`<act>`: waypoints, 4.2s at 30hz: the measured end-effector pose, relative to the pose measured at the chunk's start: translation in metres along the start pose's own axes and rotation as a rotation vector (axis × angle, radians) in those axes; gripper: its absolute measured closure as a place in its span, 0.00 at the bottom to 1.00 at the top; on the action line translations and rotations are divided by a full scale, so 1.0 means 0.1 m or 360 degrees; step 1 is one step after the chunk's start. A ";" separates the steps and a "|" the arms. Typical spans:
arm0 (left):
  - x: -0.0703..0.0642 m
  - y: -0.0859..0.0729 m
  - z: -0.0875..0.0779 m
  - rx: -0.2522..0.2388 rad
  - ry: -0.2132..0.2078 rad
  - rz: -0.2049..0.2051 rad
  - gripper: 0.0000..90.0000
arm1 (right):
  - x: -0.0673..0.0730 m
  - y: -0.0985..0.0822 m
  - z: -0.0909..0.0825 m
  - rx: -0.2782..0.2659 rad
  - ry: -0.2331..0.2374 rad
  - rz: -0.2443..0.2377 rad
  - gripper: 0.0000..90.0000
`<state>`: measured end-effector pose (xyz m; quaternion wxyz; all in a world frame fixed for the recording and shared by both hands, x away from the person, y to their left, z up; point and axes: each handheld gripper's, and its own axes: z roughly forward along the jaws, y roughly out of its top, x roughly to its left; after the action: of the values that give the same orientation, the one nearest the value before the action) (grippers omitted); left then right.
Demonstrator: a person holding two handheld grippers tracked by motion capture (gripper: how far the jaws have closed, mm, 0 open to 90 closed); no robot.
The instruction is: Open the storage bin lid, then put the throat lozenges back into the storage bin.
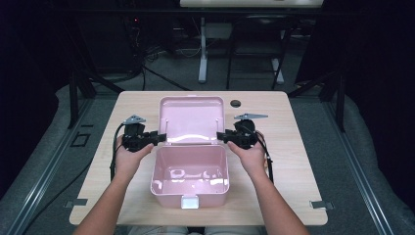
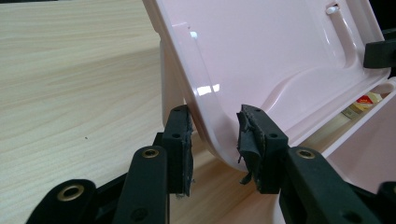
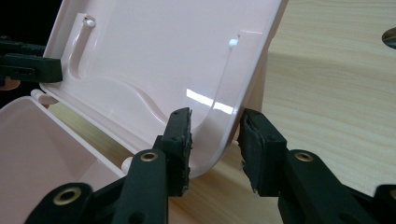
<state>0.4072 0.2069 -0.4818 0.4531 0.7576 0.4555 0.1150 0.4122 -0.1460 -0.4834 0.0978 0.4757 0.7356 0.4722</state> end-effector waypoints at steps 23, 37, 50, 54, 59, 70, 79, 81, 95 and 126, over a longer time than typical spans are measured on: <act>-0.01 -0.01 0.03 0.0046 0.0015 -0.0012 0.61 | -0.02 -0.04 0.03 0.0075 -0.0007 0.0032 0.63; -0.03 -0.01 0.02 0.0025 0.0018 0.0007 0.63 | -0.03 -0.04 -0.01 0.0055 0.0006 0.0043 0.65; -0.05 -0.01 -0.07 -0.0018 -0.0006 0.0022 0.63 | -0.01 -0.02 -0.09 0.0017 0.0014 0.0031 0.65; -0.07 -0.01 -0.14 -0.0048 -0.0019 0.0030 0.62 | -0.01 -0.02 -0.12 -0.0002 0.0010 0.0027 0.64; -0.10 -0.05 -0.24 -0.0077 -0.0028 0.0037 0.57 | -0.02 0.00 -0.18 -0.0016 -0.0024 -0.0006 0.59; -0.06 -0.08 -0.44 -0.0085 -0.0027 0.0056 0.50 | -0.02 0.01 -0.31 0.0025 -0.0108 -0.0171 0.49; -0.07 -0.10 -0.51 -0.0035 -0.0045 0.0170 0.48 | -0.11 -0.01 -0.45 0.0086 -0.0149 -0.0167 0.50; -0.06 -0.11 -0.52 -0.0029 -0.0046 0.0196 0.48 | -0.14 0.01 -0.49 0.0120 -0.0180 -0.0173 0.51; -0.06 -0.09 -0.64 -0.0011 -0.0003 0.0205 0.43 | -0.36 0.11 -0.66 0.0318 -0.0352 -0.0218 0.39; -0.08 -0.07 -0.71 0.0011 -0.0040 0.0209 0.37 | -0.53 0.06 -0.46 0.0815 -0.0441 -0.0253 0.26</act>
<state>0.3572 0.2427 -0.4457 0.4476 0.7888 0.3996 0.1334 0.4162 -0.2149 -0.4697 0.1109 0.4857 0.8453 0.1929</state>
